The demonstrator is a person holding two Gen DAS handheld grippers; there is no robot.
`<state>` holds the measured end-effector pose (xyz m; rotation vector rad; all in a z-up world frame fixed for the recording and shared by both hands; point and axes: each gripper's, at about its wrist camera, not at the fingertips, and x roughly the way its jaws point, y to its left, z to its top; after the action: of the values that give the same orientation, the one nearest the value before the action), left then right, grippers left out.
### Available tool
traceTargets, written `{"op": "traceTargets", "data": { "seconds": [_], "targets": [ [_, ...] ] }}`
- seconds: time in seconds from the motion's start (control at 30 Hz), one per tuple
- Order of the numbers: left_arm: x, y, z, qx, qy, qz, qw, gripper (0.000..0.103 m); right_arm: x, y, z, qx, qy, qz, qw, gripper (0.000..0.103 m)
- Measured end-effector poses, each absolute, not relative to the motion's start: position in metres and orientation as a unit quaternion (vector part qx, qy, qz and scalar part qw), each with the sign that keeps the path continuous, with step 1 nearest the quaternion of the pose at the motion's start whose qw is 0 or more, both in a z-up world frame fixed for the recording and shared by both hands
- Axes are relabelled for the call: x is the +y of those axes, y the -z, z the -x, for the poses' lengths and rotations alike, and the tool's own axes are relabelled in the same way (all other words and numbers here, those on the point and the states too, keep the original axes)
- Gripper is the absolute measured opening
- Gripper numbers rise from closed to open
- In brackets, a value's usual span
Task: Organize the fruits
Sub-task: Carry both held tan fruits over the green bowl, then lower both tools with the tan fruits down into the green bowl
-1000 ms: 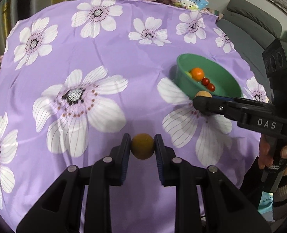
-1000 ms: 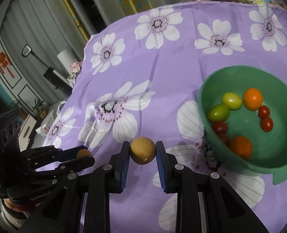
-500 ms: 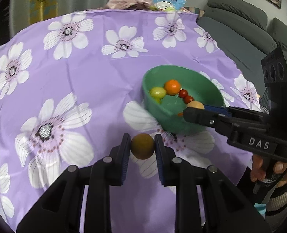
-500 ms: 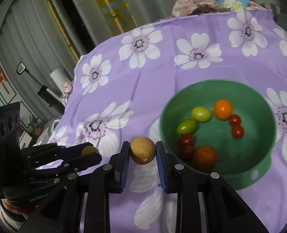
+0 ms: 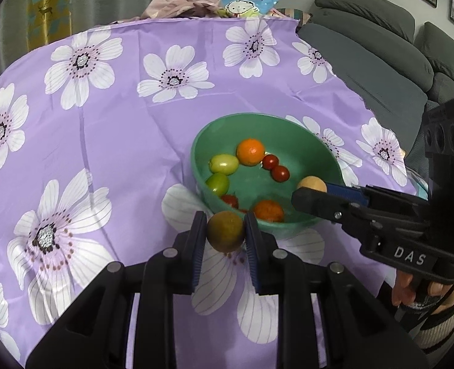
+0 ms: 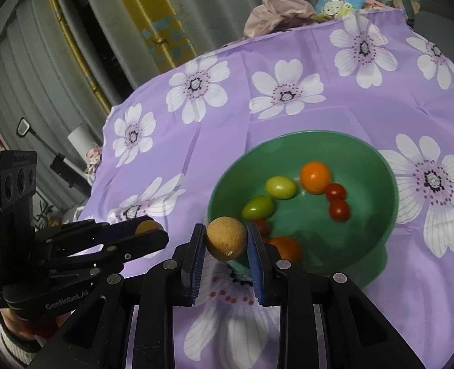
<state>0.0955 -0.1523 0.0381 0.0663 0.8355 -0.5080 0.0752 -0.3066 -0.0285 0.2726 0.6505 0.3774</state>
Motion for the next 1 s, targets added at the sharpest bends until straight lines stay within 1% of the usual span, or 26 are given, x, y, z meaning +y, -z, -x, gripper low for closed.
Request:
{"op": "traceTargets", "data": {
  "seconds": [0.7, 1.0],
  "targets": [
    [-0.194, -0.024, -0.129, 0.41, 0.245, -0.062, 0.876, 0.025, -0.337, 0.036, -0.09, 0.307, -0.154, -0.144, 0.928, 0.028],
    [-0.208, -0.016, -0.14, 0.417, 0.241, -0.08, 0.872, 0.025, -0.342, 0.036, -0.098, 0.305, -0.137, -0.129, 0.934, 0.028]
  ]
}}
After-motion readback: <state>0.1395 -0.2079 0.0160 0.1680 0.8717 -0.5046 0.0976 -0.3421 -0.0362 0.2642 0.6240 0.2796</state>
